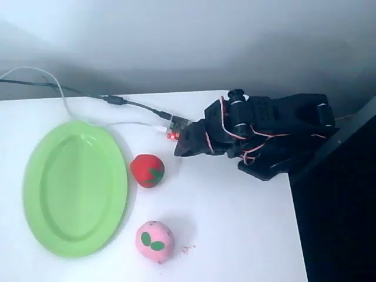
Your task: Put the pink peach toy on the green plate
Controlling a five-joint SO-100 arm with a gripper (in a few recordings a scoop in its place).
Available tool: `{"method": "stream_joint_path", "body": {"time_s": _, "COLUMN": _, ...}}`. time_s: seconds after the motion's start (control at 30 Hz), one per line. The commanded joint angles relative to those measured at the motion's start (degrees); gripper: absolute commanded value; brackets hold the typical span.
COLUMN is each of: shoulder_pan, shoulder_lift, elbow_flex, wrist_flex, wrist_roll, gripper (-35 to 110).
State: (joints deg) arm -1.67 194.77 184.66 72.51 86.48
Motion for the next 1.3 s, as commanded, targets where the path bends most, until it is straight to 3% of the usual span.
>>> {"method": "stream_joint_path", "body": {"time_s": 0.0, "shoulder_pan": -3.4, "shoulder_lift": 1.0, "elbow_flex": 3.2, "wrist_flex": 1.5, "wrist_roll": 0.7, "gripper": 0}}
{"method": "stream_joint_path", "body": {"time_s": 0.37, "shoulder_pan": -3.0, "shoulder_lift": 0.9, "elbow_flex": 3.2, "wrist_flex": 0.8, "wrist_roll": -0.4, "gripper": 0}}
{"method": "stream_joint_path", "body": {"time_s": 0.63, "shoulder_pan": -1.2, "shoulder_lift": 0.6, "elbow_flex": -0.2, "wrist_flex": -10.5, "wrist_roll": -3.0, "gripper": 0}}
{"method": "stream_joint_path", "body": {"time_s": 0.8, "shoulder_pan": 0.6, "shoulder_lift": -1.3, "elbow_flex": -7.7, "wrist_flex": -12.0, "wrist_roll": -1.9, "gripper": 0}}
{"method": "stream_joint_path", "body": {"time_s": 0.9, "shoulder_pan": 1.7, "shoulder_lift": -6.5, "elbow_flex": -13.3, "wrist_flex": -14.3, "wrist_roll": -2.7, "gripper": 8}}
{"method": "stream_joint_path", "body": {"time_s": 1.07, "shoulder_pan": 3.3, "shoulder_lift": -16.5, "elbow_flex": -26.4, "wrist_flex": -16.6, "wrist_roll": -0.4, "gripper": 34}}
{"method": "stream_joint_path", "body": {"time_s": 1.27, "shoulder_pan": 1.1, "shoulder_lift": -35.1, "elbow_flex": -52.1, "wrist_flex": -16.3, "wrist_roll": -1.9, "gripper": 45}}
